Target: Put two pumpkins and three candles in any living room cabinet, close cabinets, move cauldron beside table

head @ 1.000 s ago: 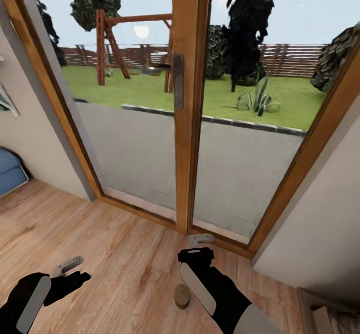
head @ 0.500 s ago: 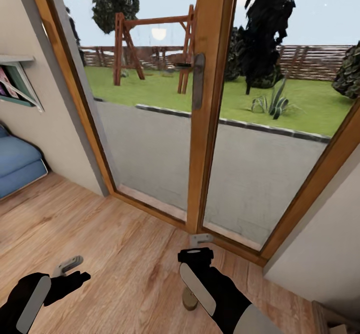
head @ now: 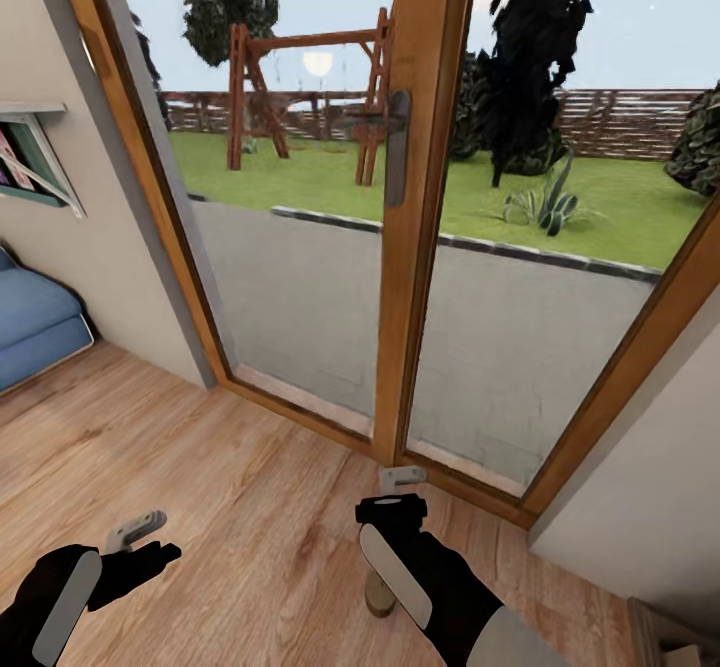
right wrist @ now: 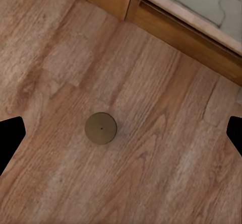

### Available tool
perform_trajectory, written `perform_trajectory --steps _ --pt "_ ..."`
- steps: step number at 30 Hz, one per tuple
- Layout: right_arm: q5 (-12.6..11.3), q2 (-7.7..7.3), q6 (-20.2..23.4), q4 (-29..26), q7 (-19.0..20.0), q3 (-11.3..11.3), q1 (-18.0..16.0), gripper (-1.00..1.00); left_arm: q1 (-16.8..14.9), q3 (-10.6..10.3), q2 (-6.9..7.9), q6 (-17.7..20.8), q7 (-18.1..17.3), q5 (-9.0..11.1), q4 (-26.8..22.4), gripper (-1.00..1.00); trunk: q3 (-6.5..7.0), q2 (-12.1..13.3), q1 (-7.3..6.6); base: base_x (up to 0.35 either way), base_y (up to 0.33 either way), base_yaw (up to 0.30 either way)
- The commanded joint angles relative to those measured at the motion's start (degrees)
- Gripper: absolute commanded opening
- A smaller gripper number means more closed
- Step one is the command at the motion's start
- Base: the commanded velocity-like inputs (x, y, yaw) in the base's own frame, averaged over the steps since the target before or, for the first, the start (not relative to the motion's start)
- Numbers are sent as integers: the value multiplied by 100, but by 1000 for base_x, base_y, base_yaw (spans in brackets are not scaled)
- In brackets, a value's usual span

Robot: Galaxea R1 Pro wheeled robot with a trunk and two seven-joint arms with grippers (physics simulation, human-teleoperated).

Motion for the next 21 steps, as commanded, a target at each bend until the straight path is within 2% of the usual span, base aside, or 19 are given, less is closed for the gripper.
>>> perform_trajectory --steps 1,9,16,21 --pt "1 0 -2 0 -1 1 -1 100 0 0 0 0 -1 1 0 100 -18 -42 23 0 0 0" --pt "-15 0 3 41 -4 -4 -5 100 0 0 1 4 -16 4 0 100 -162 -362 198 0 0 0" --pt "-98 0 32 847 21 -59 -283 100 0 2 5 8 -26 5 0 100 -288 -643 352 0 0 0" --pt "-102 0 -6 1015 112 -109 -352 100 0 8 6 14 -29 4 0 100 -378 -844 462 0 0 0"
